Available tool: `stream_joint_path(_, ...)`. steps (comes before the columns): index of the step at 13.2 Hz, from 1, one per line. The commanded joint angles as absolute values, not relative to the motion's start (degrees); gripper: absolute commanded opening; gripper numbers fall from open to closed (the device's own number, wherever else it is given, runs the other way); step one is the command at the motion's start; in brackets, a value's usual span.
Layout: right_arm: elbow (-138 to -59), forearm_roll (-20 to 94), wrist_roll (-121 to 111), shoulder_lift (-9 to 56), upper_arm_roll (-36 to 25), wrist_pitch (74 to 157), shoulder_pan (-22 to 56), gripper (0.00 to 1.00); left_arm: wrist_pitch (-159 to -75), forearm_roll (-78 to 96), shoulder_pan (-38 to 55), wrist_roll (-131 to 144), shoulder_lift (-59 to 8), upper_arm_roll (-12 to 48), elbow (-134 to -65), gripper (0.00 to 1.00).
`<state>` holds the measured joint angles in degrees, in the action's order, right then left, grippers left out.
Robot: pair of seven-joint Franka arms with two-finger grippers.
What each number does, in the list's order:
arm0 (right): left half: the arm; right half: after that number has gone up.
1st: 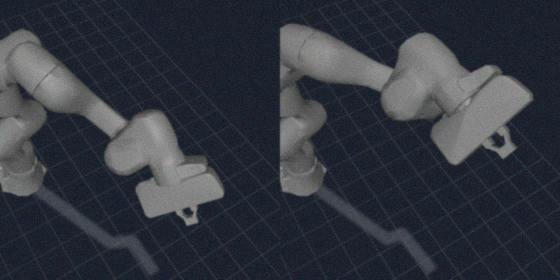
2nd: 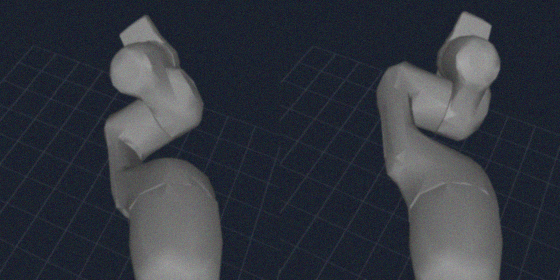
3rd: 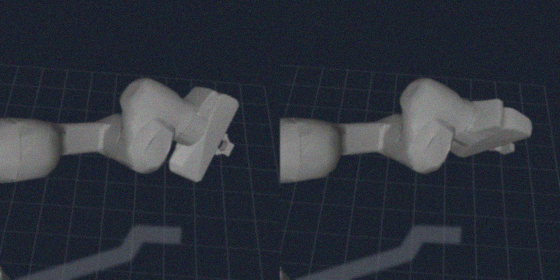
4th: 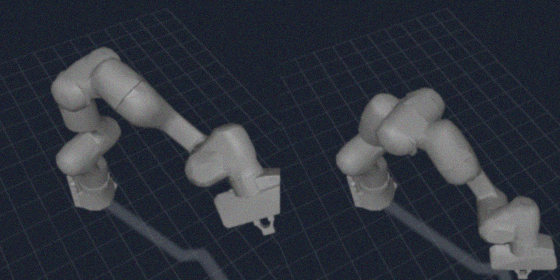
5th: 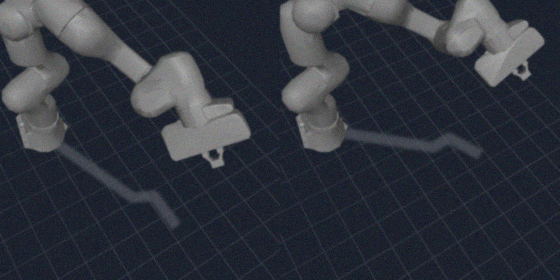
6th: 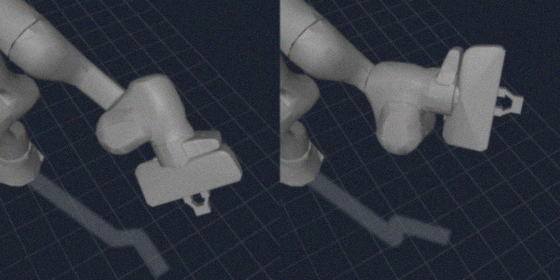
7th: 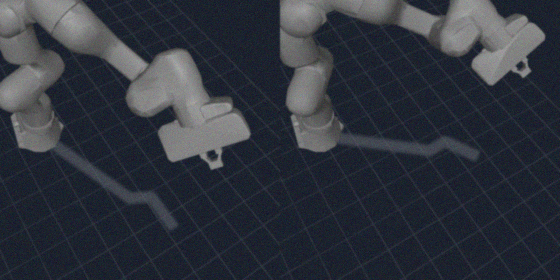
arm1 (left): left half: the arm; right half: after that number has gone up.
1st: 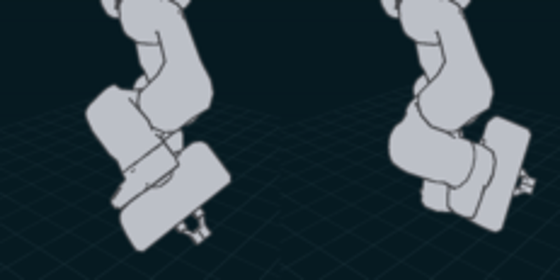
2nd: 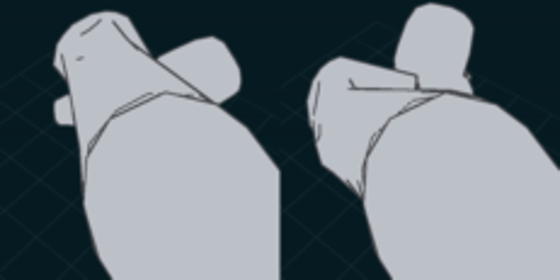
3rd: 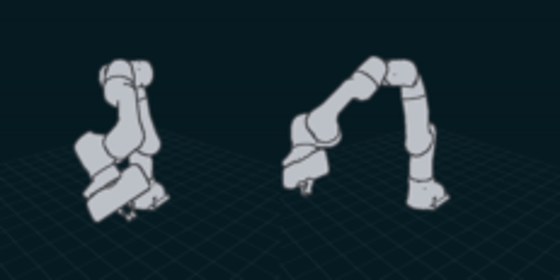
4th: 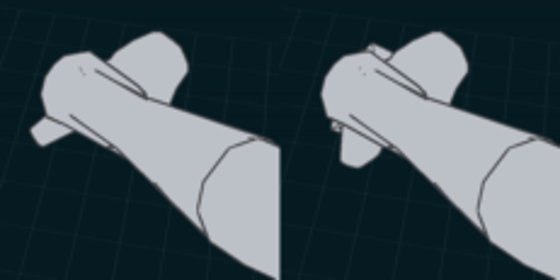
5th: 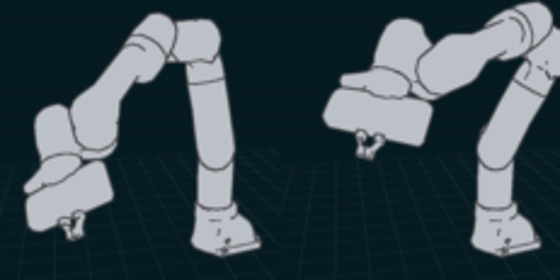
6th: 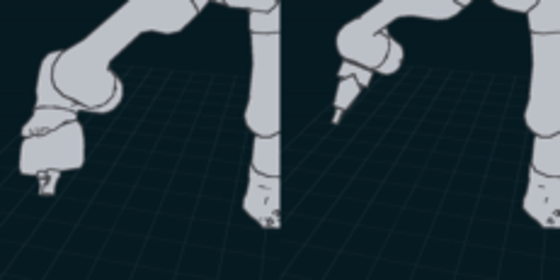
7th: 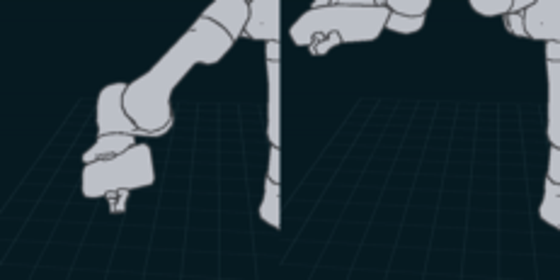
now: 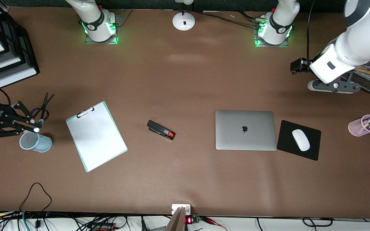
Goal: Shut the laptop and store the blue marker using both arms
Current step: 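Carry the marker toward the blue cup while the left gripper withdraws, then move the right gripper with the marker above the blue cup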
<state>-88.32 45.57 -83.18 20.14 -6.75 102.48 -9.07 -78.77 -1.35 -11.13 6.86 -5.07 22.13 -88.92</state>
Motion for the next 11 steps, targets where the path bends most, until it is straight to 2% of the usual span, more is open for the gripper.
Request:
stream_joint_path(1, -86.8, 47.5, -87.8, 21.6, -5.9, 97.5, -12.7, 0.0, -79.4, 1.0, -10.9, -0.2, -2.6, 17.0, -89.2, 1.0)
stream_joint_path(5, -85.4, 48.5, -95.4, 22.3, -6.1, 92.9, -15.6, 0.0, -85.1, 0.9, 0.5, -4.8, 1.1, 1.5, -94.6, 1.0)
stream_joint_path(9, -85.4, 49.0, -102.8, 24.4, -6.2, 92.4, -18.1, 0.0, -91.1, -0.3, 2.4, -2.7, 3.1, -0.4, -97.5, 1.0)
stream_joint_path(11, -85.3, 51.9, -104.7, 25.2, -6.2, 86.6, -19.3, 0.0, -94.6, -0.4, 2.5, 0.0, 6.1, -0.8, -102.3, 1.0)
